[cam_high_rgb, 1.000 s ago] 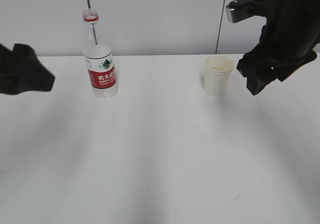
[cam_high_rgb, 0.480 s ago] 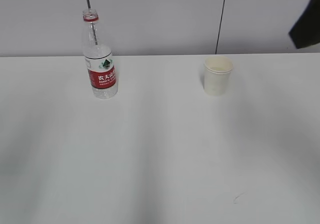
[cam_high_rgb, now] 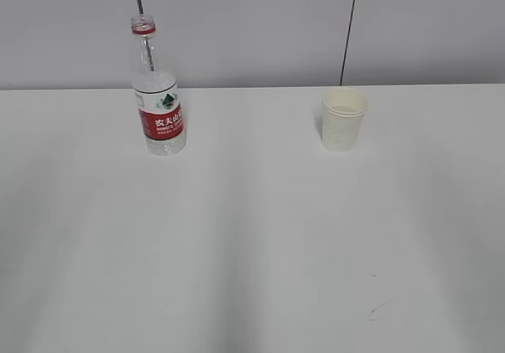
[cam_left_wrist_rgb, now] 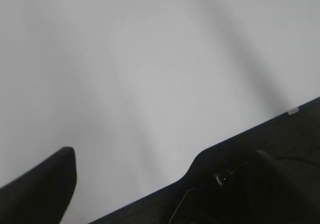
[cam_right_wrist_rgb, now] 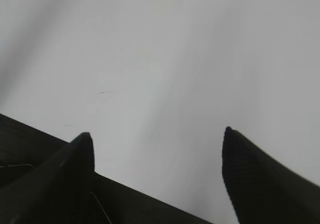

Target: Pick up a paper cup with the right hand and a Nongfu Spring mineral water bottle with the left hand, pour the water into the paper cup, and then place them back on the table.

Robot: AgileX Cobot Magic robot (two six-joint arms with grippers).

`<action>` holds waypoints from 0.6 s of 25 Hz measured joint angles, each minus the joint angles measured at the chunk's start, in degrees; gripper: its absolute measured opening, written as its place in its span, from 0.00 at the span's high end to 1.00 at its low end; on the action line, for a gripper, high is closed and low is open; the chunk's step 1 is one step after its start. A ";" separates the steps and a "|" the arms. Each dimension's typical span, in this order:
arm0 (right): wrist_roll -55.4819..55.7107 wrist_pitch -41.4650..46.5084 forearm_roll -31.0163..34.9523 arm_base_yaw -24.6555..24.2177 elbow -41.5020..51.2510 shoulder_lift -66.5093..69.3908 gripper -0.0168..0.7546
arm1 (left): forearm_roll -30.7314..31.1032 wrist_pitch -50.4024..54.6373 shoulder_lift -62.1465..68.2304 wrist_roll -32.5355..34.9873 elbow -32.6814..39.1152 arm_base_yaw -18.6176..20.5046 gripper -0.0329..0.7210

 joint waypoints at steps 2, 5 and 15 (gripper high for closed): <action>0.00 -1.31 0.01 0.00 4.52 -4.64 0.21 | 0.16 -0.34 -1.40 0.00 3.46 0.00 0.14; -0.03 -3.15 -0.23 0.00 9.94 -11.40 0.21 | 0.16 -2.36 -3.30 0.01 8.18 0.00 0.16; -0.13 -6.88 -1.06 0.00 23.90 -23.20 0.21 | 0.30 -9.32 -4.05 0.25 16.12 0.00 0.17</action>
